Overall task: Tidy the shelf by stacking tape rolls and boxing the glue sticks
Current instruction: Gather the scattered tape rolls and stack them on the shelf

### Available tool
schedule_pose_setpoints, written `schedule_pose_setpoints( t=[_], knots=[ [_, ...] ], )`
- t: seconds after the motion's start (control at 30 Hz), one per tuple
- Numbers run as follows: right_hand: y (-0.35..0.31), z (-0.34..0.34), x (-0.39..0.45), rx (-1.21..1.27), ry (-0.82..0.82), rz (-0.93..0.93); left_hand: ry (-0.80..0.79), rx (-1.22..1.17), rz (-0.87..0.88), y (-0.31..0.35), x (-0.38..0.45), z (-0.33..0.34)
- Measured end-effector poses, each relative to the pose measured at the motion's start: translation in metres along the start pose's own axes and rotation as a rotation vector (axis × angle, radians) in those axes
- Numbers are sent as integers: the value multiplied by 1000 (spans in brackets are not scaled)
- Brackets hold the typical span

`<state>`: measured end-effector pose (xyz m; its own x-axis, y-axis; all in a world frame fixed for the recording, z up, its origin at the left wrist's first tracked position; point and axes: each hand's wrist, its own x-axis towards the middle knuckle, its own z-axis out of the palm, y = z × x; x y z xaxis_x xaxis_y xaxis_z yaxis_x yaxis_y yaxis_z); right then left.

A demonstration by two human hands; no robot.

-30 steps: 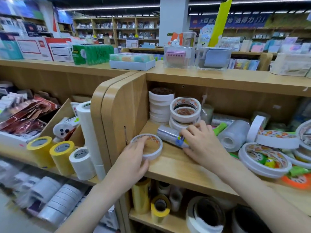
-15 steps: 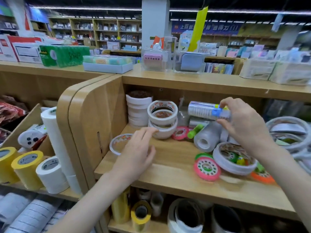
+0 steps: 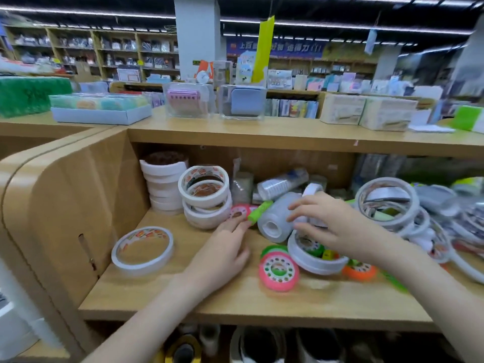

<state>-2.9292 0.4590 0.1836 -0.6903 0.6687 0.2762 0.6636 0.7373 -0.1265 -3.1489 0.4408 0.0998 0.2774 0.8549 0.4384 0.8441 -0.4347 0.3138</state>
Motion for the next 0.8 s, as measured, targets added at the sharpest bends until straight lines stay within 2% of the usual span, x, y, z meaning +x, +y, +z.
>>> schedule_pose_setpoints(
  t=[0.1,0.23,0.4,0.63,0.73,0.8],
  knots=[
    [3,0,-37,139,4,25,63,-70,5,-1,-12,-1],
    [14,16,-59,-84,-122,63,107,-48,59,2,-22,2],
    [16,13,-63,92,59,99,-101,-33,89,2,-20,5],
    [4,-22,-77,351,271,213,72,-118,138,5,-17,7],
    [3,-32,-82,234,430,275,140,-194,147,23,-6,6],
    [14,-41,-79,-52,525,271,159,-208,167,39,6,8]
  ],
)
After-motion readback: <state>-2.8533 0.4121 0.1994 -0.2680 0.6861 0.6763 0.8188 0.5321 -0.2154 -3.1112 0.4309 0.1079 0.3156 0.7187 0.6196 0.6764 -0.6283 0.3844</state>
